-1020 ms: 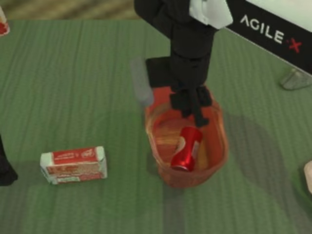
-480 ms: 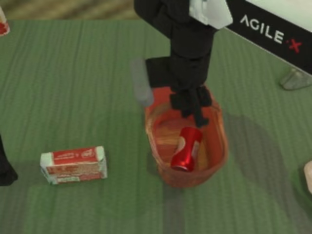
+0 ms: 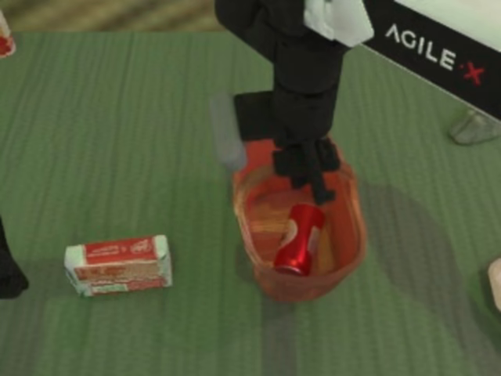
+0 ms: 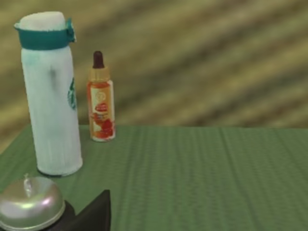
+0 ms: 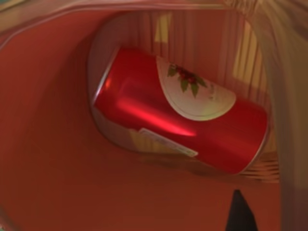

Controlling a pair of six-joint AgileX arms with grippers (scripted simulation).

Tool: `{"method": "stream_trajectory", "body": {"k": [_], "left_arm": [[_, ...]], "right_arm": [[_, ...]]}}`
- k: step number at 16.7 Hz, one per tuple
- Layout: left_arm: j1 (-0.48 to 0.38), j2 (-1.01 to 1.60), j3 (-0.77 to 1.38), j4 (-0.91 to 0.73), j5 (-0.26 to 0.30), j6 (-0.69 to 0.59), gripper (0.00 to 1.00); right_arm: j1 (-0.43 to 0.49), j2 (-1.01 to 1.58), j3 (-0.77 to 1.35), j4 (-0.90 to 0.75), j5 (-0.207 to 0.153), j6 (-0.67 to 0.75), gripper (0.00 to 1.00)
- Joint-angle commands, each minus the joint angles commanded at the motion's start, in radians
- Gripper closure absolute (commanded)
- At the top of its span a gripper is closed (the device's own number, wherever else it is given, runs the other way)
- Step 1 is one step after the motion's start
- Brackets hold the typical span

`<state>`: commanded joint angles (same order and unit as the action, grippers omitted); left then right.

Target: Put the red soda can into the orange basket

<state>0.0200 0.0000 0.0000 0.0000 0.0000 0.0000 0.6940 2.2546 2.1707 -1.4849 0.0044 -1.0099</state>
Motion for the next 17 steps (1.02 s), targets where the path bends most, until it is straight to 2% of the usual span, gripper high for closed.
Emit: {"method": "stream_trajectory", "body": {"k": [14,17], "left_arm": [[0.0,0.0,0.0,0.0,0.0,0.0,0.0],[0.0,0.0,0.0,0.0,0.0,0.0,0.0]], "right_arm": [[-0.002,0.001,0.004,-0.003,0.0,-0.001,1.0],[-0.01,0.006,0.073,-0.073,0.0,-0.014,1.0]]}}
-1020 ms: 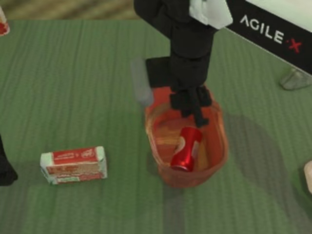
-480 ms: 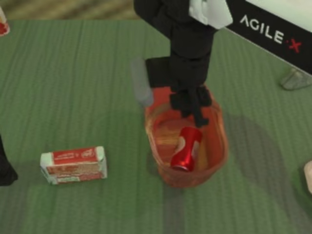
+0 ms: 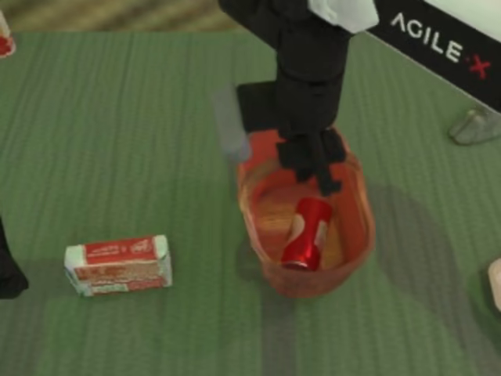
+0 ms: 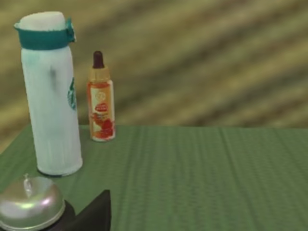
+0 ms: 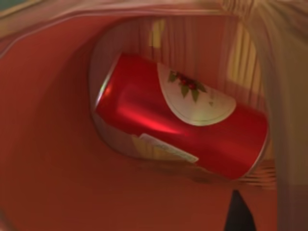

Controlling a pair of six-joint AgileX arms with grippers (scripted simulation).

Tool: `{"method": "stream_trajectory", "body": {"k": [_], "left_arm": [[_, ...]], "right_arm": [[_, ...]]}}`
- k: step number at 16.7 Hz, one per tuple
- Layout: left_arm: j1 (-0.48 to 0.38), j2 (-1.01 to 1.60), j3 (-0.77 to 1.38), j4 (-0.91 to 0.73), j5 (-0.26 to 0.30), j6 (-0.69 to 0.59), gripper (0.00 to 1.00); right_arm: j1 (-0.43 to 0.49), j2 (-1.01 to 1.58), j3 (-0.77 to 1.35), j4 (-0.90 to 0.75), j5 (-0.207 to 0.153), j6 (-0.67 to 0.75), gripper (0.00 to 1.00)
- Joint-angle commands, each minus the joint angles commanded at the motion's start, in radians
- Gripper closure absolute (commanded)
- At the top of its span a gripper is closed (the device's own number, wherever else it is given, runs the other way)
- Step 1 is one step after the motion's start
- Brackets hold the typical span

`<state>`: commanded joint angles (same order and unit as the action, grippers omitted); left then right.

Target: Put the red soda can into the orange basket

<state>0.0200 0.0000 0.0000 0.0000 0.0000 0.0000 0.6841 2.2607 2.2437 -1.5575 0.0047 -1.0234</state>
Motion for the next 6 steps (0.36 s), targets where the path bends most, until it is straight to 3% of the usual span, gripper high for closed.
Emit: {"method": "stream_trajectory", "body": {"k": [6], "left_arm": [[0.0,0.0,0.0,0.0,0.0,0.0,0.0]], "right_arm": [[-0.019,-0.003,0.136,-0.133,0.0,-0.023,1.0]]}}
